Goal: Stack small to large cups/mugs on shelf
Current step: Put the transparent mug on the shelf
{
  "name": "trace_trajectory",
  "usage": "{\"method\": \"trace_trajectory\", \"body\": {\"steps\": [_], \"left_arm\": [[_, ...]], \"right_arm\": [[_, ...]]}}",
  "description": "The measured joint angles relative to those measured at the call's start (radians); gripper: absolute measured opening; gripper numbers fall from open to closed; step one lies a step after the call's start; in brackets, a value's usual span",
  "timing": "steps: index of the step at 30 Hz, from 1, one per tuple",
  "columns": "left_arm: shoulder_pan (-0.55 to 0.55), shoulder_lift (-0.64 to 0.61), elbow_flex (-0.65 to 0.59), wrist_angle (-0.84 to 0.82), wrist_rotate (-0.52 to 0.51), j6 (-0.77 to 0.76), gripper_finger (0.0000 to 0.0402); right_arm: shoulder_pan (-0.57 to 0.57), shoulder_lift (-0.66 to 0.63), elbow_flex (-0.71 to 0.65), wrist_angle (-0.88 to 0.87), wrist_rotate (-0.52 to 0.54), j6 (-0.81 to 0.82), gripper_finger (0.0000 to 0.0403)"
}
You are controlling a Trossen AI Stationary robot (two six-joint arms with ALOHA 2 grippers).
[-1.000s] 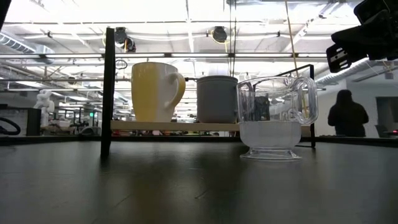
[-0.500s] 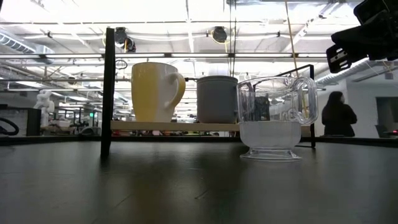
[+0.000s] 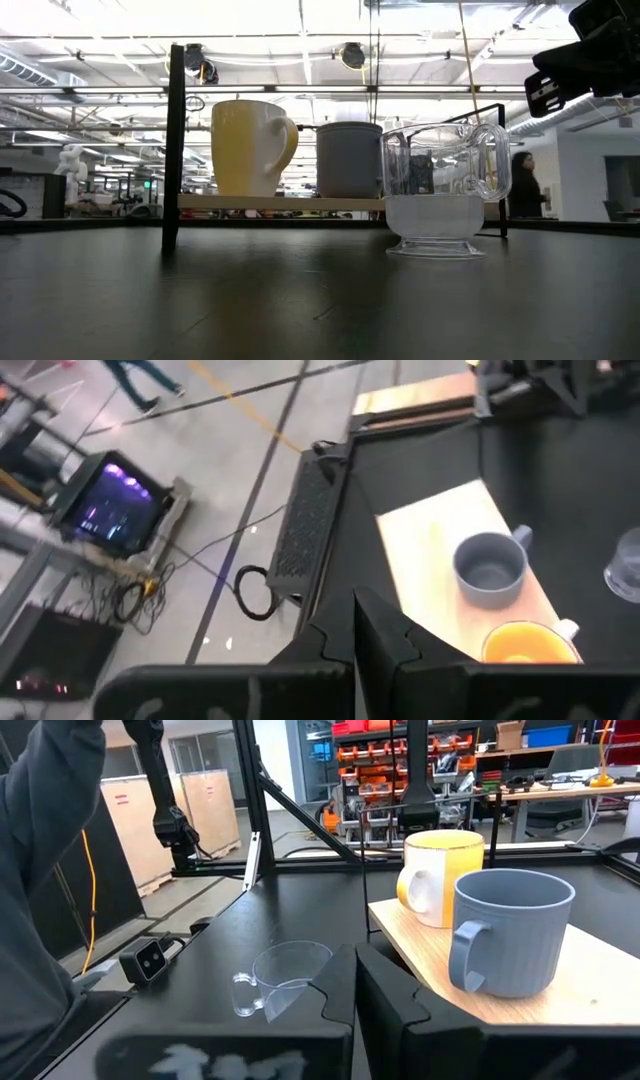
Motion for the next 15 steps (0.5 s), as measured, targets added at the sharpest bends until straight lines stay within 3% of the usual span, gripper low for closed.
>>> {"method": "trace_trajectory", "body": {"steps": [7, 15], "left_arm": [[0.040, -0.101, -0.038, -0.089, 0.007, -0.044, 0.0000], [0.052, -0.297, -0.281, -0.083, 0.007, -0.117, 0.0000]], "right_arm": [[0.000, 0.000, 0.000, 0.000, 0.000, 0.004, 0.0000], [0.000, 0.000, 0.000, 0.000, 0.000, 0.008, 0.0000]]}}
